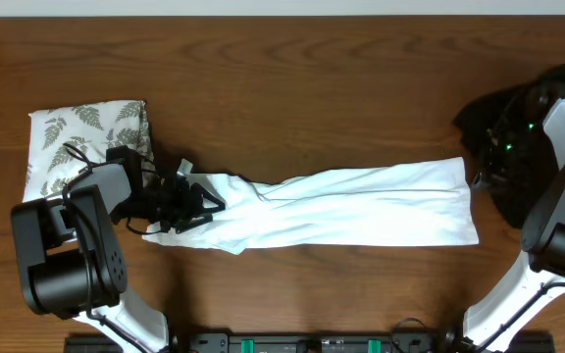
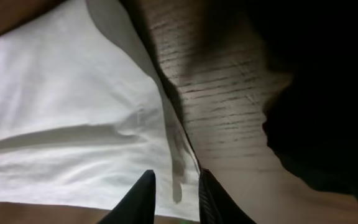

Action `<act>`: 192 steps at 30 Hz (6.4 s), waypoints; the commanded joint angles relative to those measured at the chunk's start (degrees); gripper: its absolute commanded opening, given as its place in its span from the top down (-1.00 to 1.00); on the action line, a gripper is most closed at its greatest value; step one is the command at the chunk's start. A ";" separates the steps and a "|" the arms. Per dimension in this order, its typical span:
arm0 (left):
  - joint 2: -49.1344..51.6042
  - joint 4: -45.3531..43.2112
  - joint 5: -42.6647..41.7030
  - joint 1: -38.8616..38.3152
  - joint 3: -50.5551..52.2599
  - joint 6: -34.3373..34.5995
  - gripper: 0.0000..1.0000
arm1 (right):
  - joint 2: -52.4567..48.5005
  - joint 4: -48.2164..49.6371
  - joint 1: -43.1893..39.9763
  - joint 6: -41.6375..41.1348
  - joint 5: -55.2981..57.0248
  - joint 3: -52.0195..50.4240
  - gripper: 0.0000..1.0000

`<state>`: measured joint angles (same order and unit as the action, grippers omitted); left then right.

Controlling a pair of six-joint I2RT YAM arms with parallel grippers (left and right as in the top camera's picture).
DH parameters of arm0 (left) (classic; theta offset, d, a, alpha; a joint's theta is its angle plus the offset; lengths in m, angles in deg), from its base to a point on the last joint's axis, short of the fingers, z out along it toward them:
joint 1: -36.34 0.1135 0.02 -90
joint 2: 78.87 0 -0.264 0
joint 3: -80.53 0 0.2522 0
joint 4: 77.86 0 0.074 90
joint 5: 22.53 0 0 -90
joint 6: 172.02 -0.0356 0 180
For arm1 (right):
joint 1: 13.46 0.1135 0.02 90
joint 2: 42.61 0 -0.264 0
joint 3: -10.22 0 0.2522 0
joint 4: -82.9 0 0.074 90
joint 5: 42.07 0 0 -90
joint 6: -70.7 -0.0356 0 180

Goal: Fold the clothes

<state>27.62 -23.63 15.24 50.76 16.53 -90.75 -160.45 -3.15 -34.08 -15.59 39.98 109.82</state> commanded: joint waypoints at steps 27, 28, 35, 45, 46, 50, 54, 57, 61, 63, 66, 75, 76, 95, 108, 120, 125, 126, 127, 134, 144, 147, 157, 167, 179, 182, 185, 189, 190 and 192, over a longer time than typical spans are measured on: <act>1.68 -1.33 13.03 0.68 0.46 0.50 -0.05 | 1.38 9.79 0.28 -0.96 -6.03 -14.88 0.17; 1.68 -1.31 13.03 0.68 0.46 0.50 -0.05 | 1.38 10.10 0.31 -1.42 -6.05 -15.10 0.24; 1.68 -1.11 13.03 0.68 0.46 0.50 -0.05 | 1.38 11.06 0.33 -1.57 -6.05 -15.26 0.66; 1.42 -0.68 10.43 0.68 0.11 0.52 -0.05 | 1.38 13.25 0.39 -1.55 -8.83 -15.23 0.97; 1.22 -0.35 10.01 0.68 -0.24 0.52 -0.05 | 1.38 13.66 0.39 -1.55 -9.55 -15.23 0.97; -1.18 2.49 9.14 0.61 -2.27 0.52 -0.07 | 1.38 14.25 0.39 -1.55 -10.10 -14.82 0.97; -5.53 3.61 7.08 0.61 -3.28 0.94 -0.68 | 2.32 14.34 0.37 -1.55 -10.10 -14.21 0.97; -9.40 3.63 6.32 0.61 -3.28 1.40 -0.99 | 4.48 15.10 0.17 -1.55 -10.01 -14.16 0.97; -13.90 3.61 6.34 0.63 -3.28 1.38 -0.96 | 8.61 16.13 -0.52 -1.66 -9.81 -14.14 0.98; -15.56 3.58 6.34 0.63 -3.28 1.38 -0.96 | 10.71 16.15 -0.90 -2.93 -8.26 -13.97 0.98; -17.22 3.61 6.34 0.63 -3.28 1.38 -0.96 | 13.49 15.80 -1.27 -3.17 -6.29 -13.60 0.97; -17.73 3.65 6.36 0.63 -3.28 1.60 -0.96 | 21.40 15.43 -1.51 -5.66 0.13 -12.74 0.98; -17.73 3.69 6.36 0.63 -3.28 1.60 -0.96 | 21.86 15.21 -1.51 -5.62 0.76 -12.28 0.98; -17.73 3.65 6.36 0.63 -3.26 1.60 -0.96 | 22.29 6.80 1.60 -3.41 4.50 -2.99 0.98; -17.73 3.91 6.36 0.63 -3.26 2.01 -0.96 | 22.27 5.14 20.20 -3.45 7.76 -3.02 0.97; -17.73 4.13 6.38 0.63 -3.26 2.01 -0.96 | 20.68 3.63 32.85 -3.74 7.93 -3.17 0.97; -17.73 4.28 6.38 0.63 -3.26 2.01 -0.96 | 18.78 3.69 35.69 -4.13 7.93 -3.63 0.97; -17.73 4.28 6.38 0.63 -3.26 2.01 -0.96 | 18.34 3.69 36.20 -4.13 7.93 -3.78 0.98; -17.73 4.28 6.38 0.63 -3.26 2.01 -0.96 | 17.92 3.72 36.61 -4.13 7.93 -4.00 0.97; -17.73 4.28 6.38 0.63 -3.26 2.01 -0.96 | 14.95 4.15 39.28 -4.17 7.91 -5.01 0.97; -17.73 4.28 6.38 0.63 -3.26 2.01 -0.96 | 13.62 4.85 40.26 -4.55 7.89 -5.03 0.97; -17.73 4.28 6.38 0.63 -3.26 2.01 -0.96 | 13.62 5.20 40.26 -4.57 7.74 -5.03 0.97; -17.73 4.33 6.38 0.63 -3.26 2.01 -0.96 | 13.62 6.78 41.11 -5.42 5.73 -5.03 0.98; -17.73 4.46 6.38 0.63 -3.26 1.99 -0.96 | 13.62 6.97 41.75 -5.42 5.75 -5.03 0.97; -17.73 4.46 6.38 0.63 -3.26 1.99 -0.96 | 13.62 6.97 41.75 -5.42 5.75 -5.03 0.97; -17.73 4.46 6.38 0.63 -3.26 1.99 -0.96 | 13.62 6.95 41.75 -5.42 5.75 -5.03 0.97; -17.73 4.46 6.38 0.63 -3.26 1.99 -0.96 | 13.62 6.95 41.75 -5.44 5.73 -5.03 0.98; -17.73 4.46 6.38 0.63 -3.26 1.99 -0.96 | 13.62 7.13 41.97 -5.40 5.53 -5.03 0.98; -17.73 4.46 6.38 0.63 -3.26 1.99 -0.96 | 13.62 7.34 42.18 -5.40 5.53 -5.03 0.97; -17.73 4.44 6.38 0.63 -3.26 2.01 -0.96 | 13.62 7.63 42.84 -5.35 5.55 -5.03 0.98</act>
<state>10.58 -19.41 21.38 51.15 14.34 -89.28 -146.38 4.13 7.16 -20.36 46.36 105.12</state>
